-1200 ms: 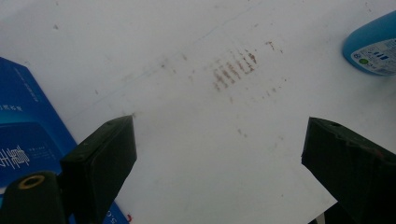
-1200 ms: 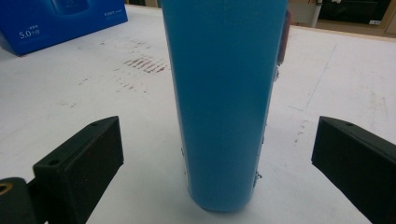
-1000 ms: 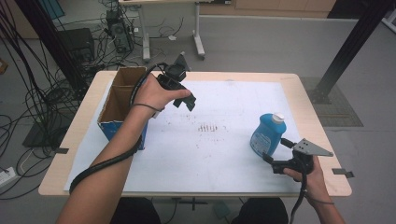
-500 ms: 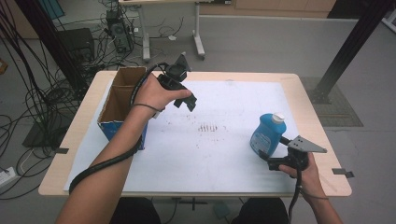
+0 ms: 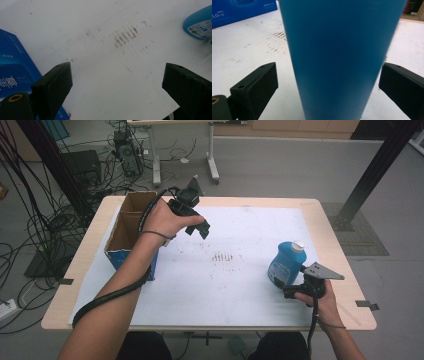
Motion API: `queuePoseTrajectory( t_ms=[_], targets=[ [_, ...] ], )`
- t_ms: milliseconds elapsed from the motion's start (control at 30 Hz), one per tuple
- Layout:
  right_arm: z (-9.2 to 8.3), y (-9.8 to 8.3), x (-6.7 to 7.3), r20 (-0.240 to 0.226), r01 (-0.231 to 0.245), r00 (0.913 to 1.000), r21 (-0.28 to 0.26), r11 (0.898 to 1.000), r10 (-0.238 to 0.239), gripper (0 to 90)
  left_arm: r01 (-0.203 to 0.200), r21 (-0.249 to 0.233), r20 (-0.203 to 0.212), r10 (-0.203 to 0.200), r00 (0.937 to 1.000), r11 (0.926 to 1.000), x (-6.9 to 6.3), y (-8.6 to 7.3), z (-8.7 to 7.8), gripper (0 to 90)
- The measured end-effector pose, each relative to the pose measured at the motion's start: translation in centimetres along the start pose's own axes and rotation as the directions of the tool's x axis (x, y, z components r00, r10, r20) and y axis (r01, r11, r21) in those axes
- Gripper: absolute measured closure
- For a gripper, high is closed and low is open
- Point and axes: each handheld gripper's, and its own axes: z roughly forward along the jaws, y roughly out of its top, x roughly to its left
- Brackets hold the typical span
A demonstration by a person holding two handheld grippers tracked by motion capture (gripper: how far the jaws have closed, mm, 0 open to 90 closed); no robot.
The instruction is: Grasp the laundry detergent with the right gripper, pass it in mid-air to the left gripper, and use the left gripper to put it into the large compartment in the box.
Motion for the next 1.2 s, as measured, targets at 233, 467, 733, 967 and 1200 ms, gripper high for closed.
queuePoseTrajectory(
  t_ms=[233, 467, 733, 967, 1200],
  targets=[
    [0.38, 0.1, -0.14, 0.006, -0.001, 1.0, -0.003, 1.0, 0.001, 2.2, 0.002, 0.004, 0.002, -0.002, 1.0, 1.0, 0.04, -0.04, 0.26, 9.7],
    [0.63, 0.2, 0.0, 0.003, -0.002, 1.0, -0.006, 1.0, 0.002, 2.3, 0.005, 0.007, 0.001, -0.005, 1.0, 1.0, 0.17, -0.06, 0.44, 9.7],
    [0.57, 0.2, -0.08, 0.006, 0.001, 1.0, -0.003, 1.0, -0.001, 2.4, 0.006, 0.009, 0.006, -0.006, 1.0, 0.9999, 0.31, -0.13, 0.61, 9.6],
    [0.46, 0.33, -0.18, 0.007, 0.001, 1.0, -0.004, 1.0, -0.001, 2.3, 0.0, 0.009, 0.009, 0.0, 1.0, 1.0, 0.22, -0.11, 0.68, 10.0],
    [0.53, 0.34, -0.09, 0.008, 0.001, 1.0, -0.008, 1.0, -0.001, 2.4, -0.003, 0.001, 0.003, 0.003, 1.0, 1.0, 0.21, -0.03, 0.55, 10.6]
  ],
)
